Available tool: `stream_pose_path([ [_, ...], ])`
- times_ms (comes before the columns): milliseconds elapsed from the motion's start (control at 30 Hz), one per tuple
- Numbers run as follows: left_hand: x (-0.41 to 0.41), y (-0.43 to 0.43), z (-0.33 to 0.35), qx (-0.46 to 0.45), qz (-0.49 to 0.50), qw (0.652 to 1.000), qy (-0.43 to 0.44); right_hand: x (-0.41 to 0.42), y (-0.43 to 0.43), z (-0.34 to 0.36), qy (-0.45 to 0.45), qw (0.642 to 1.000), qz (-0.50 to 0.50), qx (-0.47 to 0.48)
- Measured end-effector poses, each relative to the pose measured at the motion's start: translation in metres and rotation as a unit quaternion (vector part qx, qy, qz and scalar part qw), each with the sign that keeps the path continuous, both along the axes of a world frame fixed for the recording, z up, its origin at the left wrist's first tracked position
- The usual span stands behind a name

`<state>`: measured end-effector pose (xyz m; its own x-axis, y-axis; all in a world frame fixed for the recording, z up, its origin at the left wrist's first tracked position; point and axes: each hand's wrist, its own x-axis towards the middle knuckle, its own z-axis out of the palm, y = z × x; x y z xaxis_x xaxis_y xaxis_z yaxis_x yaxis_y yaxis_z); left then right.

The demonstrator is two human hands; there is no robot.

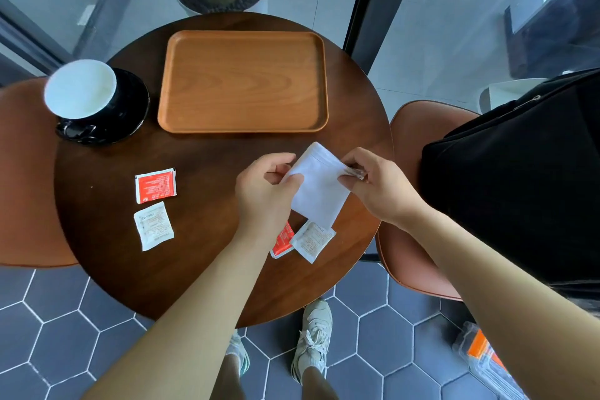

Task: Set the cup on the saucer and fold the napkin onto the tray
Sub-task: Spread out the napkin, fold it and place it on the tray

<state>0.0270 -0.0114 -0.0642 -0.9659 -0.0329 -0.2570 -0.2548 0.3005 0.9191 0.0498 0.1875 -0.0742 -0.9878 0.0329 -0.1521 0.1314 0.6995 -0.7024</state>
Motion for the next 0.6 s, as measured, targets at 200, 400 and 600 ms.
stream_pose_path([
  [200,0.001,-0.006,0.005,0.137,0.050,0.985,-0.087,0.002,-0.002,0.013,-0.004,0.989,-0.079,-0.127],
  [400,0.011,-0.009,0.001,0.174,-0.024,0.976,-0.129,0.001,-0.019,0.016,0.002,0.958,-0.153,-0.245],
  [600,0.011,-0.021,0.000,0.078,0.036,0.994,-0.063,0.006,-0.038,0.012,-0.007,0.944,-0.181,-0.275],
])
